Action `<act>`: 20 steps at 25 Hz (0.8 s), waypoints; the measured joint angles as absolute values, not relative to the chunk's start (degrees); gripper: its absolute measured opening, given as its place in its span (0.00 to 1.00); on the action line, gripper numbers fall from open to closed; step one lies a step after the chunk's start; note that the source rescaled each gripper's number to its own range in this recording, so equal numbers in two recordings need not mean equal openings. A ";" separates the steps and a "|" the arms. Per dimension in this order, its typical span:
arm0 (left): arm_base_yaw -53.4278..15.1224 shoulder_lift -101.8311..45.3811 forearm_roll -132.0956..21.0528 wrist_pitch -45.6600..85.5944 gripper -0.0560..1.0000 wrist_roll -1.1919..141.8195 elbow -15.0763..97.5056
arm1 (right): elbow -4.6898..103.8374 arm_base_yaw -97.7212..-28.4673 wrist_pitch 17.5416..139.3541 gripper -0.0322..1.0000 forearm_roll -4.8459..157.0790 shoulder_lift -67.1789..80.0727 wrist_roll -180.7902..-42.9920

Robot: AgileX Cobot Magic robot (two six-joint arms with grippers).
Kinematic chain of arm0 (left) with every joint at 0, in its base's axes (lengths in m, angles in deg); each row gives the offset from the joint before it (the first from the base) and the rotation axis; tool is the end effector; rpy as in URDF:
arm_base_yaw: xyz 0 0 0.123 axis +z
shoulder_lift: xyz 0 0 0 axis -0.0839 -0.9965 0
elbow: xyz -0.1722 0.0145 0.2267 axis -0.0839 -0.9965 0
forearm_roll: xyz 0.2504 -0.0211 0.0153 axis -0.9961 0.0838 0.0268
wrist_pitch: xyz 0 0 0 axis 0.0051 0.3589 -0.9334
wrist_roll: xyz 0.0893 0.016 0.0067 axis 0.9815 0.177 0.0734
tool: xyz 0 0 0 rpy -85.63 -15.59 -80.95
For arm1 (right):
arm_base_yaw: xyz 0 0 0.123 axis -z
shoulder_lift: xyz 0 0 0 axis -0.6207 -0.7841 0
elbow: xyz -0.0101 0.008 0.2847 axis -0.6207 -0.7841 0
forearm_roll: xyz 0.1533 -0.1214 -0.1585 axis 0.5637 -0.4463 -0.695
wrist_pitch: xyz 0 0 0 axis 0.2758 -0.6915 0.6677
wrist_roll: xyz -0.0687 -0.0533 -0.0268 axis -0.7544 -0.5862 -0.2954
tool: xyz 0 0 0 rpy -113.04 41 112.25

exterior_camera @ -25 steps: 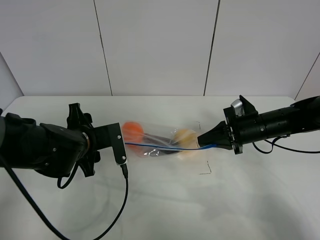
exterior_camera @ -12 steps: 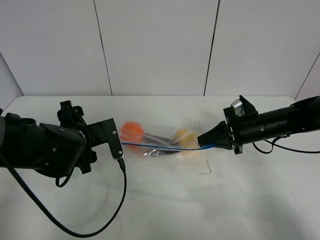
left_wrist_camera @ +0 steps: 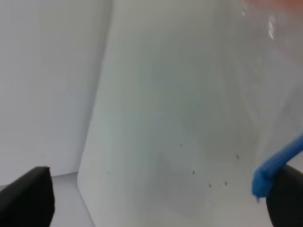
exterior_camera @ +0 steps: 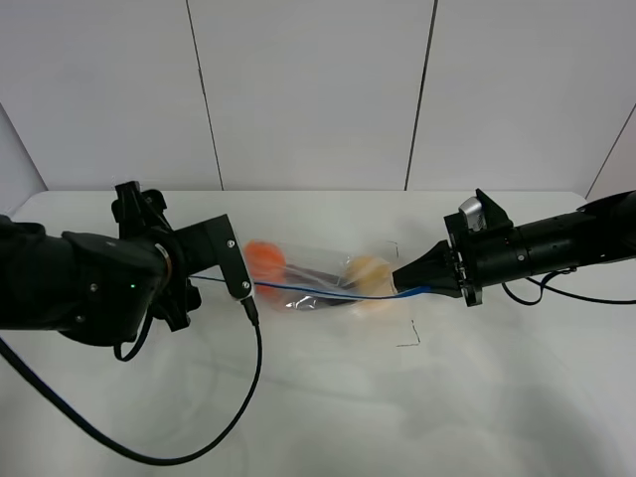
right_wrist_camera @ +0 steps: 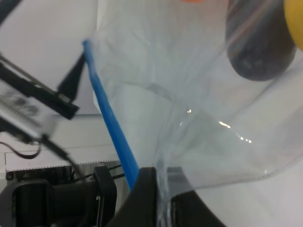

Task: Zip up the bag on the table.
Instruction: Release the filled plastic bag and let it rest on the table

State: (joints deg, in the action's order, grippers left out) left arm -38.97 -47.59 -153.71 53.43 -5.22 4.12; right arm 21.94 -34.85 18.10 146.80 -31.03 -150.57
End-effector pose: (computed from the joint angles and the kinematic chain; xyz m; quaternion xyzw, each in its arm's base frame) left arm 0.2483 -0.1618 0.1870 0.5218 0.7271 0.2929 0.3366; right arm 0.3138 0.0644 0.1507 -0.0285 0.8336 0.5443 0.0893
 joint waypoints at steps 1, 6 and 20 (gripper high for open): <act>-38.97 -47.03 -152.18 53.65 1.00 -4.41 5.56 | 21.94 -34.85 18.10 0.03 146.80 -31.03 -150.57; -39.00 -43.76 -140.65 55.64 1.00 6.55 14.71 | 21.94 -34.85 18.16 0.03 146.80 -31.03 -150.72; -33.21 -39.92 -109.12 70.80 1.00 31.61 52.96 | 21.94 -34.85 18.17 0.03 146.80 -31.03 -151.17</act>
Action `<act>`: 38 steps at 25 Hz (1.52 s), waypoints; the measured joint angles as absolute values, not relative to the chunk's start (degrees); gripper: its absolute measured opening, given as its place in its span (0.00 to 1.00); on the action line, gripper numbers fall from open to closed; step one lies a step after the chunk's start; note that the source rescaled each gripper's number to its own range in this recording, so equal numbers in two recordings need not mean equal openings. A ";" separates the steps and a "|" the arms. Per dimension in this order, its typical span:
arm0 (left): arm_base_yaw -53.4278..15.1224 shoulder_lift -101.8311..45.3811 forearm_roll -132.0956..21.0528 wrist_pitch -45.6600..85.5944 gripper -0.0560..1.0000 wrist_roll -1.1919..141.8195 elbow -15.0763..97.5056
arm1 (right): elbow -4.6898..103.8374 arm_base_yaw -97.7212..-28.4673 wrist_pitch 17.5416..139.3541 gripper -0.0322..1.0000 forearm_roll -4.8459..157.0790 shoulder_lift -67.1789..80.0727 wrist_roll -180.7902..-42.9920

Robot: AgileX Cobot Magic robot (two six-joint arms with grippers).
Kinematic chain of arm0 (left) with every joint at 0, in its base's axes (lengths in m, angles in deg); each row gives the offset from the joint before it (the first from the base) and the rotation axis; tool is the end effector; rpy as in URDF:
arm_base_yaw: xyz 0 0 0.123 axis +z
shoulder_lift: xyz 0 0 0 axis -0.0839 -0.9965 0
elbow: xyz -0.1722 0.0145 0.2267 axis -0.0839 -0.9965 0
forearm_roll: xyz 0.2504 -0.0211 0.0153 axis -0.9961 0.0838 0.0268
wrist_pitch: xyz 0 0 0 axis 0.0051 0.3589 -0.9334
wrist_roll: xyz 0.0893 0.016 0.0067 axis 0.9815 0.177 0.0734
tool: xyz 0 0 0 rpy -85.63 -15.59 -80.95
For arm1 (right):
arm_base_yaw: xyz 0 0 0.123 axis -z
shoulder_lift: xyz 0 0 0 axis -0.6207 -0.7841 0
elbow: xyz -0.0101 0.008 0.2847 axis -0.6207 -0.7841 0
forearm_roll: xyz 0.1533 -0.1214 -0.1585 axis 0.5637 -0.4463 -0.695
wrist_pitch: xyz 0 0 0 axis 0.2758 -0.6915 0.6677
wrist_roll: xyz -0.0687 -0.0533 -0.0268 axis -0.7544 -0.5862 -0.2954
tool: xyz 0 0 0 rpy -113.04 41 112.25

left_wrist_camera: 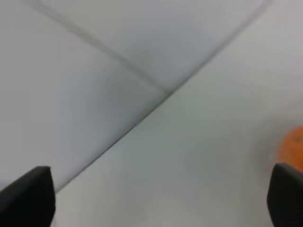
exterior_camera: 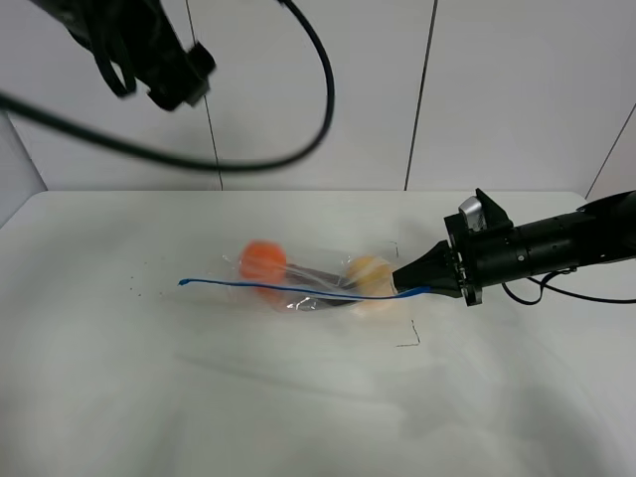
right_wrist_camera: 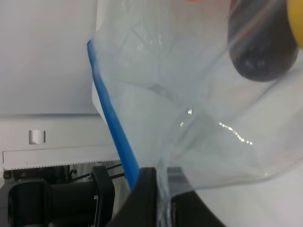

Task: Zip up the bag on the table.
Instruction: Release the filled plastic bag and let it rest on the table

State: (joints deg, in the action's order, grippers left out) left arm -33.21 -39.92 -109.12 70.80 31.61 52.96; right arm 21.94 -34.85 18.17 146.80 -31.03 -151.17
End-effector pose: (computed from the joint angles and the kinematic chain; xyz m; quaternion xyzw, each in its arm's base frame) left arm 0.2792 -0.1576 0.4341 0.3152 0.8056 0.1768 0.4695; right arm 0.3139 0.0644 0.1506 -0.0327 0.8337 0.5434 0.0924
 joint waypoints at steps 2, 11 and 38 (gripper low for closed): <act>-28.31 -39.45 -106.61 74.06 1.00 31.66 56.32 | 21.94 -34.85 18.17 0.03 146.80 -31.03 -151.17; -4.14 -36.23 -87.02 83.13 1.00 33.99 58.20 | 21.94 -34.85 18.22 0.03 146.80 -31.03 -151.81; 1.82 -4.53 -94.61 80.65 1.00 22.98 23.43 | 21.94 -34.85 18.22 0.03 146.39 -31.03 -153.25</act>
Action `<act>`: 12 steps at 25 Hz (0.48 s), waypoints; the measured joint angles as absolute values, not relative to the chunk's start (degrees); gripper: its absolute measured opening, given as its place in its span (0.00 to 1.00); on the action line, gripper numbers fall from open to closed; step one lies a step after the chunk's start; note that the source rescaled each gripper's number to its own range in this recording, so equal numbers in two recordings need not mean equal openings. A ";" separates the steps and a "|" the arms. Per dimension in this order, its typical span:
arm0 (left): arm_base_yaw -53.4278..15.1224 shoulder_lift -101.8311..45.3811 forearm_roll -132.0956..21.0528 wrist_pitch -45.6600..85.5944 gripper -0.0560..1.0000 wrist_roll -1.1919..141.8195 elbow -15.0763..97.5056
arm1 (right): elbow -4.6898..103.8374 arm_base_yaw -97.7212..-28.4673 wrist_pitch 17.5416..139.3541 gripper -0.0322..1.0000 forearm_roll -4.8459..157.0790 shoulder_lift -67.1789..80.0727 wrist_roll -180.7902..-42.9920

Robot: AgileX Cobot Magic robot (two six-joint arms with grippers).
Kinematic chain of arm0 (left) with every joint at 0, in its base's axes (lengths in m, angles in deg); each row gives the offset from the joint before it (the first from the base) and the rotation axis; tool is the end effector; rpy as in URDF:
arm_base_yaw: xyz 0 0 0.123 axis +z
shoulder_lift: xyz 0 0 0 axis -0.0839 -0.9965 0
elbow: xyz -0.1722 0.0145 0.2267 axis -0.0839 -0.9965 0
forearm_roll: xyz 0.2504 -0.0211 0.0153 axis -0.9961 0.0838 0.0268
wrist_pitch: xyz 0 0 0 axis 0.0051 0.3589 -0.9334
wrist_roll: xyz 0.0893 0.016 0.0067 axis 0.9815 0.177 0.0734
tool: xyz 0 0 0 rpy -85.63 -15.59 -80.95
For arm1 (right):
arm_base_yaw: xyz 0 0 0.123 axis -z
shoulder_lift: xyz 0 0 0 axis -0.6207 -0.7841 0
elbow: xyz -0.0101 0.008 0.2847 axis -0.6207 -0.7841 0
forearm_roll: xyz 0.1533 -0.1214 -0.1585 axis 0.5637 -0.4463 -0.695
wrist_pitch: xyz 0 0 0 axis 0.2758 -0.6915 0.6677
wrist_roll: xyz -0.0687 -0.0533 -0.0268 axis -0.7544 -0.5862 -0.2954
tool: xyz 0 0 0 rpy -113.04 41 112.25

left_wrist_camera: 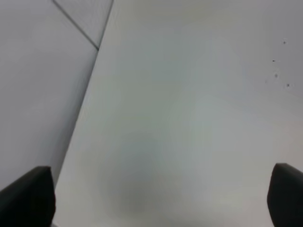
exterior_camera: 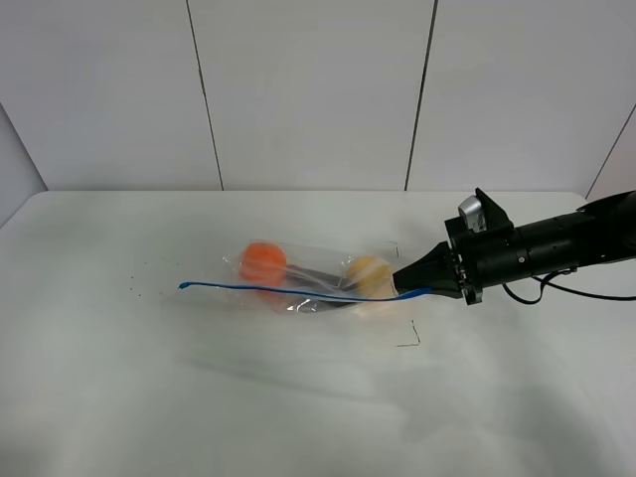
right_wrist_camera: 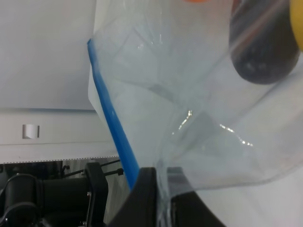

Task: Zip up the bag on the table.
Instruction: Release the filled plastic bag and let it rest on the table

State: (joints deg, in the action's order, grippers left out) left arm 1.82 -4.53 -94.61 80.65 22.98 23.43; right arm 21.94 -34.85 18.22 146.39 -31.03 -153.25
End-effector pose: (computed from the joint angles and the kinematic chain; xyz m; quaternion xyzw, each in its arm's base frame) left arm 0.1394 0.0282 0.3994 -0.0659 0.9057 0.1683 0.3835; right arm 0.3135 0.0643 0.1502 -0.0502 0.8342 0.5398 0.1006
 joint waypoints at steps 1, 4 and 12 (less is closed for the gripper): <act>1.82 -4.14 -94.36 80.95 1.00 22.87 23.43 | 21.94 -34.85 18.22 0.03 146.39 -31.03 -153.30; 1.82 -2.20 -93.34 81.50 1.00 22.65 22.73 | 21.94 -34.85 18.22 0.03 146.39 -31.03 -153.30; 1.82 8.46 -89.84 80.85 1.00 22.08 15.24 | 21.94 -34.85 18.22 0.03 146.33 -31.03 -153.30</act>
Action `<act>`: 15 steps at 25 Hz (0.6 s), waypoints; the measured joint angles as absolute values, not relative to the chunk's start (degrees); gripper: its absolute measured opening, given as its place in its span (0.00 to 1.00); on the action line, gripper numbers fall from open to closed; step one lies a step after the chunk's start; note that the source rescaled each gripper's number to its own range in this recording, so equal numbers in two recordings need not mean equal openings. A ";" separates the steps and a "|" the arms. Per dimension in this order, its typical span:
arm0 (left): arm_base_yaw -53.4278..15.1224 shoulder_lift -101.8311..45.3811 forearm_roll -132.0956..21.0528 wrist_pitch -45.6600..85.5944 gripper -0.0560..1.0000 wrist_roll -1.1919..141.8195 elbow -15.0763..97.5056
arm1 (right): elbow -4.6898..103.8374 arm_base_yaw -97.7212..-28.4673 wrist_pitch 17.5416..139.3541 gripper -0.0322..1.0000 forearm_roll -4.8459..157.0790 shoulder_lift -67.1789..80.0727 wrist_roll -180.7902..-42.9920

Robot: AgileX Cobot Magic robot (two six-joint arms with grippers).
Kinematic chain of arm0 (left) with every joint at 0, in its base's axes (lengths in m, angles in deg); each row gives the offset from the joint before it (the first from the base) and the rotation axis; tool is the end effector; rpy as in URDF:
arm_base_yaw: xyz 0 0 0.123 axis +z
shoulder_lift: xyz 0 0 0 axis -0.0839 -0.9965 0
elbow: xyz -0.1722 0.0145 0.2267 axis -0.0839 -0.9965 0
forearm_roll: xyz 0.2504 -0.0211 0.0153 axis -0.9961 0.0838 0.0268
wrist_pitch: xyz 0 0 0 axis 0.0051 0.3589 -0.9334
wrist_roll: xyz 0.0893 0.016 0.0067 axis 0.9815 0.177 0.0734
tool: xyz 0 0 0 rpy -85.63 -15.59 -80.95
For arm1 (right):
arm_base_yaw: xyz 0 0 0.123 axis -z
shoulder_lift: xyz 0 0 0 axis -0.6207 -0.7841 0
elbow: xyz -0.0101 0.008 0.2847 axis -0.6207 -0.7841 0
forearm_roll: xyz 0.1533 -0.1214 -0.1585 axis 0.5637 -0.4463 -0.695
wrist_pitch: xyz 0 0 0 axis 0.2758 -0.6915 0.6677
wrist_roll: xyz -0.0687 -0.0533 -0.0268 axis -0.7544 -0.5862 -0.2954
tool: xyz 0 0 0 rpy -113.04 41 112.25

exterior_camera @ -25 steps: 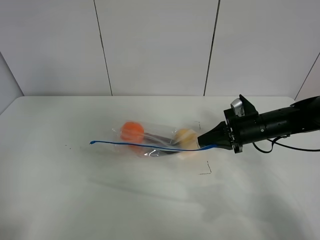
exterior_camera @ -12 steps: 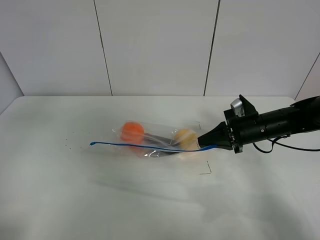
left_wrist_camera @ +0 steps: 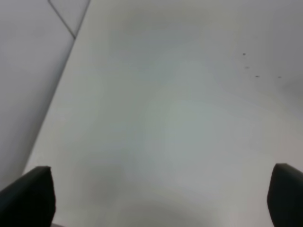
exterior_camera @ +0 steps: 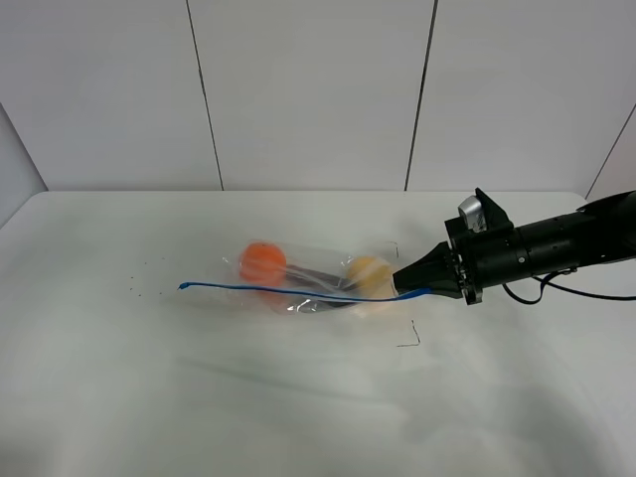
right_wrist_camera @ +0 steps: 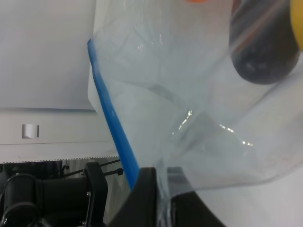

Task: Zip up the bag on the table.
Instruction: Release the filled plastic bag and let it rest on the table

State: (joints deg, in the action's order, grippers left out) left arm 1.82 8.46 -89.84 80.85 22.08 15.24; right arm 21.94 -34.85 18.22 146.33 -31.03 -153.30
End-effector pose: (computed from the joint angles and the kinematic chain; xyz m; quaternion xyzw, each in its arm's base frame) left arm 0.0859 0.0247 0.3801 -0.0830 0.8968 0.1196 0.4179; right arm 0.3134 0.0642 0.1501 -0.0509 0.8344 0.5396 0.1006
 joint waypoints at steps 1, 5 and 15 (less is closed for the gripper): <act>1.82 9.88 -89.85 80.85 1.00 21.64 14.00 | 21.94 -34.85 18.22 0.03 146.33 -31.03 -153.30; 1.82 14.16 -89.70 80.85 1.00 17.60 9.85 | 21.94 -34.85 18.22 0.03 146.33 -31.03 -153.30; 1.82 26.63 -89.25 79.10 1.00 15.57 3.58 | 21.94 -34.85 18.22 0.03 145.99 -31.03 -153.30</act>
